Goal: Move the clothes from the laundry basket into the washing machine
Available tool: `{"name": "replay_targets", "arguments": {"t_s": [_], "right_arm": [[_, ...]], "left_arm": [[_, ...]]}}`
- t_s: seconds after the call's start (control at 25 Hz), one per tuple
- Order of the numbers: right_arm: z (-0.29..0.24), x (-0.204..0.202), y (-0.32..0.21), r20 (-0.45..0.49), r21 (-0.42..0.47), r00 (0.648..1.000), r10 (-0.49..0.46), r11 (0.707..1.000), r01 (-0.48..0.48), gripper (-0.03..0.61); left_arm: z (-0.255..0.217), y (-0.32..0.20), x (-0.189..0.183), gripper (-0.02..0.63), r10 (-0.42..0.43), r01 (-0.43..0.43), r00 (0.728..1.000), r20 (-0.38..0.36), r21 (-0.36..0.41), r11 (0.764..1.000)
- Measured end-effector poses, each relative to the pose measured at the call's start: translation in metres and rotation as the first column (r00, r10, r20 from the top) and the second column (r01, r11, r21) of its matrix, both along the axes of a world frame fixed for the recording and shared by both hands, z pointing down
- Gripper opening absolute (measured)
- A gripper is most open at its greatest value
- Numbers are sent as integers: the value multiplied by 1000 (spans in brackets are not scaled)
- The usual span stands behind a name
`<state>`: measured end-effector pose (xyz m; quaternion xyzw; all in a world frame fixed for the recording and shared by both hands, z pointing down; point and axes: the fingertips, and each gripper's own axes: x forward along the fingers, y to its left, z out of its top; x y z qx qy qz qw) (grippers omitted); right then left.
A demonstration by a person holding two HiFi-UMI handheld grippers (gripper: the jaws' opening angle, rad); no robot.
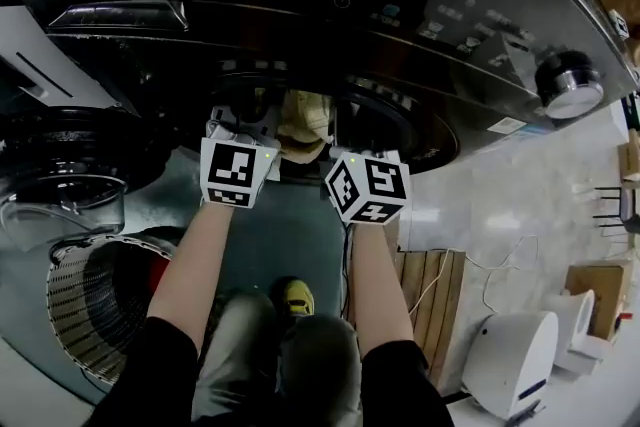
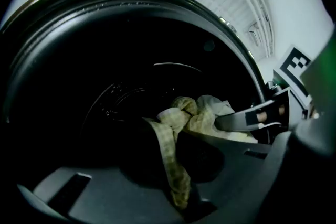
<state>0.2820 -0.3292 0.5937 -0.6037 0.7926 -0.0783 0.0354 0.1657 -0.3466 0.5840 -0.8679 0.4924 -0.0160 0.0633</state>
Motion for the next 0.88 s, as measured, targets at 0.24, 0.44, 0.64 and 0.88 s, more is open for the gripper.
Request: {"name": "replay_targets", "arguments": {"t_s": [0.24, 0.44, 0.64, 0.88], "right_arm": [[4, 5, -29, -11, 7, 1000, 13, 1000, -13, 67], [20, 13, -42, -71, -10, 996, 49, 999, -50, 104], [35, 4, -49, -38, -48, 999, 10, 999, -11, 228], [48, 6, -47, -56, -78, 998, 15, 997, -19, 272]], "left_arm": [[5, -33, 5, 75, 14, -14, 1000, -17, 25, 1000], [41, -53, 11, 122, 46, -44, 999, 17, -77, 996], [57, -57, 10, 222, 57, -56, 998, 5, -125, 991], [58, -58, 10, 324, 53, -49, 998, 29, -135, 990]]}}
